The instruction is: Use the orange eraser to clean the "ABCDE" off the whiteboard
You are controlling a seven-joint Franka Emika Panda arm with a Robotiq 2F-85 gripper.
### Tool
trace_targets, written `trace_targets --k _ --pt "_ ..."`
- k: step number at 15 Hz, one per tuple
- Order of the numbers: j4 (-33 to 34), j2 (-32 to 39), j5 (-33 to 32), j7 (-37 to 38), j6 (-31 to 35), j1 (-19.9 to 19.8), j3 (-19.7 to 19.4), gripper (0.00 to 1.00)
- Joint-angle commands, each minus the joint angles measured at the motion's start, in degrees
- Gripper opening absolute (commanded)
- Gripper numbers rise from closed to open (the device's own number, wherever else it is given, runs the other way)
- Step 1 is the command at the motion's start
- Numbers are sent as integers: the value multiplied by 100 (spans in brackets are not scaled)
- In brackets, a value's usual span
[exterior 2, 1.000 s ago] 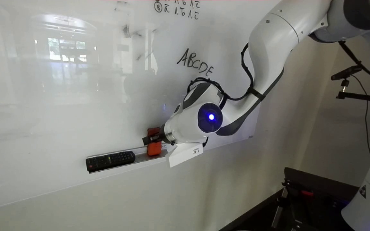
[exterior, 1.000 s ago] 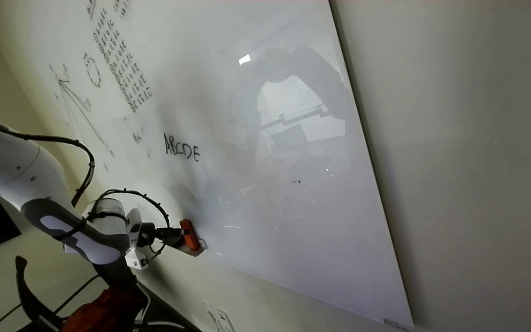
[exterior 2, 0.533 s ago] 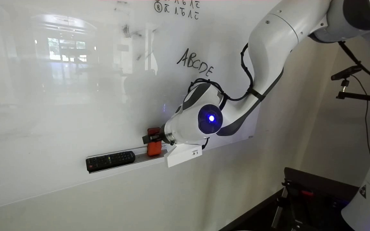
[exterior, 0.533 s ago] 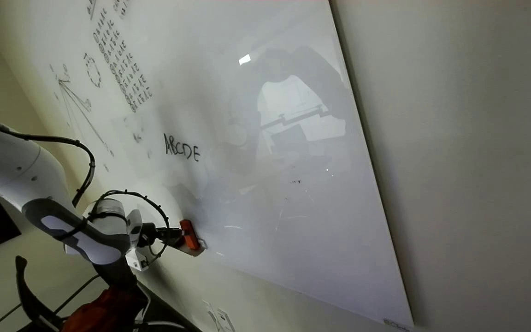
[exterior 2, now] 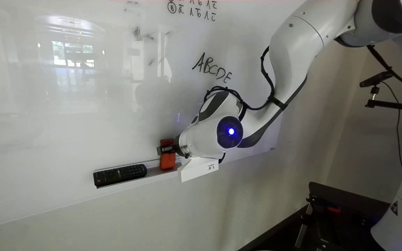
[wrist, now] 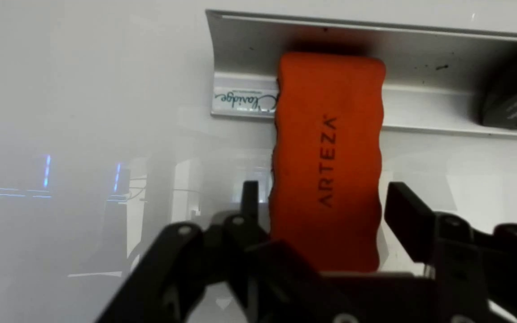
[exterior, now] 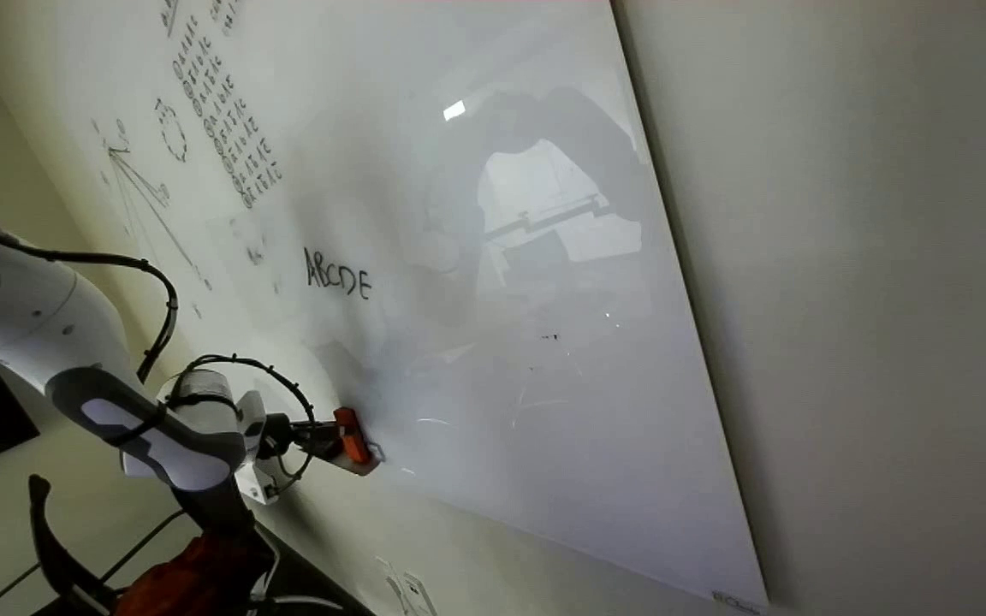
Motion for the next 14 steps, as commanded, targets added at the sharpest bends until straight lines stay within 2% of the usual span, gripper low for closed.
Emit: trace_targets --k 1,3,8,12,14 --pt "-61 -25 -186 268 -191 21 29 42" --pt "-69 -31 -185 297 -204 27 41 31" --pt "-166 -118 -115 295 -369 69 68 28" --pt "-662 -710 -49 332 -604 133 147 28" --pt "-880 -1070 56 299 -510 82 193 28"
